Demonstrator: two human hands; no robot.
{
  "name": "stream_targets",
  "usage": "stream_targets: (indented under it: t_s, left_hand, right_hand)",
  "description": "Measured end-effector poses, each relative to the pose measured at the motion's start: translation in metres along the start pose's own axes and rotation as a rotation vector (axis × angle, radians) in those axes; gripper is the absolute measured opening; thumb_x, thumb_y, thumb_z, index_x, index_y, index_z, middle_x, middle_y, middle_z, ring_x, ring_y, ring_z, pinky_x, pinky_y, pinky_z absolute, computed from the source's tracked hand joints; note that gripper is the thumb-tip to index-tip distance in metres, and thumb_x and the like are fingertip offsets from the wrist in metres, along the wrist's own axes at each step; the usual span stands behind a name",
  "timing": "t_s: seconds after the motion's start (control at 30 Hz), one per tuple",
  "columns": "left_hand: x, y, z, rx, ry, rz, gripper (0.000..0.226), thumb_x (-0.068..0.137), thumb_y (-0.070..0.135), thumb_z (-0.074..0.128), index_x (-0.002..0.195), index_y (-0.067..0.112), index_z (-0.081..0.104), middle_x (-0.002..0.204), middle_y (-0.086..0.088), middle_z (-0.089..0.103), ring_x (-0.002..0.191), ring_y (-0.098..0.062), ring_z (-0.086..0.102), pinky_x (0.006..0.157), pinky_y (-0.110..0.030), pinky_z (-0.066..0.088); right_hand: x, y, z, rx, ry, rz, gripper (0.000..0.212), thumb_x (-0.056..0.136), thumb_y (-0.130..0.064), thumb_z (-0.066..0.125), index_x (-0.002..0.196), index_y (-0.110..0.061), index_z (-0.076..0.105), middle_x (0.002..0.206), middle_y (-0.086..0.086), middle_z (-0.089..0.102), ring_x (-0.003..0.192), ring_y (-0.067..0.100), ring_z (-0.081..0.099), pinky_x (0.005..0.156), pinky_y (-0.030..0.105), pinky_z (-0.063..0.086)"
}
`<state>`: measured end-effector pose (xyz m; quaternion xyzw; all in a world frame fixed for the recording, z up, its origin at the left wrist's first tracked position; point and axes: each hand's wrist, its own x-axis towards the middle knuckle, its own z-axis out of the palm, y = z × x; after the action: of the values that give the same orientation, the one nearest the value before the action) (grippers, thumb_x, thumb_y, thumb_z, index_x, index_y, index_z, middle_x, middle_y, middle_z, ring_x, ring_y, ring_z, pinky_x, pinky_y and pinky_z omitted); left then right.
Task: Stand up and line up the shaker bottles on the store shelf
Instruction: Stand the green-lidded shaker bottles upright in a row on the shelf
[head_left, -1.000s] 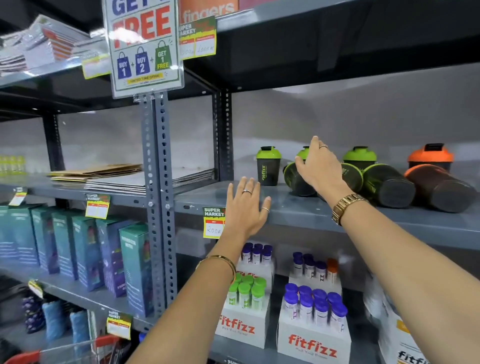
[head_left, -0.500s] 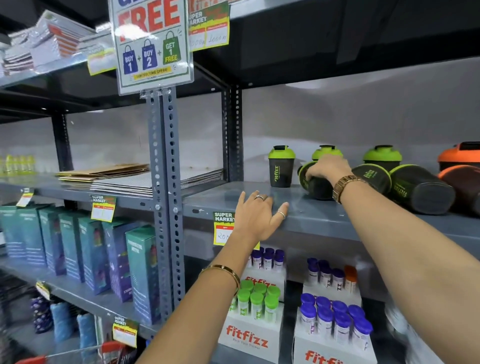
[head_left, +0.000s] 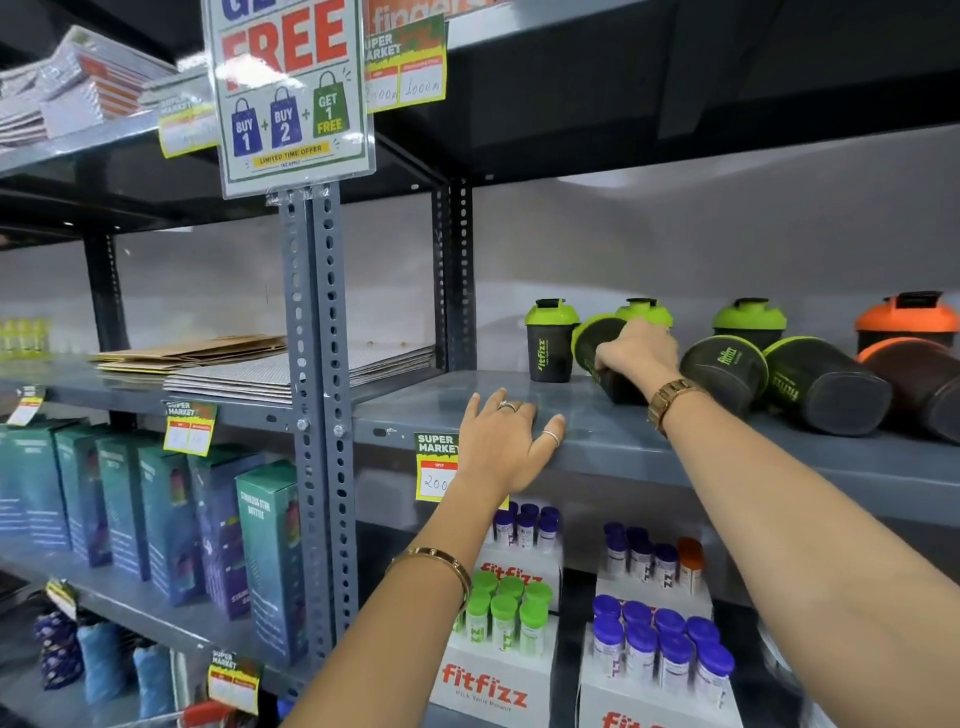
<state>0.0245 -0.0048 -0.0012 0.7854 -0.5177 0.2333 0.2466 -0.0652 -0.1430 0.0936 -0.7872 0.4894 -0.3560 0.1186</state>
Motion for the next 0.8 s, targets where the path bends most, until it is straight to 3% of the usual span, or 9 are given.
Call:
stream_targets:
  t_s: [0.13,0.27,0.4,0.57,0.8]
  left_hand:
    - [0.0,0.001,0.0,-0.007,0.008,-0.011,0.07,0.084,0.053,0.017,0.121,0.012,0.059,0.131,-0.012,0.06,0.141,-0.023,0.03,0.117,-0.044,0.013]
    - [-0.001,0.001,0.0,-0.012,0.01,-0.019,0.065,0.087,0.052,0.02,0.123,0.013,0.058,0.131,-0.012,0.06,0.142,-0.023,0.029,0.117,-0.043,0.013]
    - [-0.001,0.001,0.001,-0.009,0.015,-0.024,0.061,0.091,0.051,0.023,0.123,0.013,0.058,0.131,-0.012,0.06,0.142,-0.023,0.028,0.117,-0.042,0.013]
    - [-0.002,0.002,0.001,-0.008,0.02,-0.026,0.054,0.095,0.047,0.027,0.122,0.012,0.058,0.132,-0.013,0.059,0.142,-0.023,0.029,0.117,-0.042,0.013]
    - [-0.002,0.0,0.0,0.014,-0.01,-0.009,0.053,0.096,0.045,0.026,0.116,0.01,0.06,0.128,-0.01,0.062,0.133,-0.024,0.041,0.116,-0.041,0.018]
  right_hand:
    - [0.0,0.0,0.005,-0.087,0.011,-0.028,0.05,0.078,-0.026,0.066,0.118,0.002,0.057,0.127,0.021,0.053,0.122,0.035,0.041,0.1,0.041,0.035]
    - [-0.005,-0.001,0.009,-0.074,0.036,0.021,0.057,0.072,-0.03,0.071,0.118,0.0,0.057,0.136,0.024,0.043,0.129,0.035,0.032,0.101,0.04,0.032]
    - [-0.017,-0.002,0.016,0.036,0.107,0.07,0.084,0.063,-0.032,0.081,0.128,0.004,0.04,0.138,0.022,0.036,0.128,0.036,0.034,0.105,0.041,0.035]
    - [-0.026,-0.002,0.03,0.307,0.005,0.153,0.102,0.054,-0.023,0.089,0.131,-0.003,0.025,0.139,0.022,0.036,0.128,0.039,0.037,0.095,0.041,0.044]
    - [-0.024,0.0,0.03,0.354,-0.07,0.145,0.11,0.059,-0.029,0.088,0.139,-0.001,0.018,0.145,0.022,0.033,0.135,0.04,0.031,0.101,0.044,0.039]
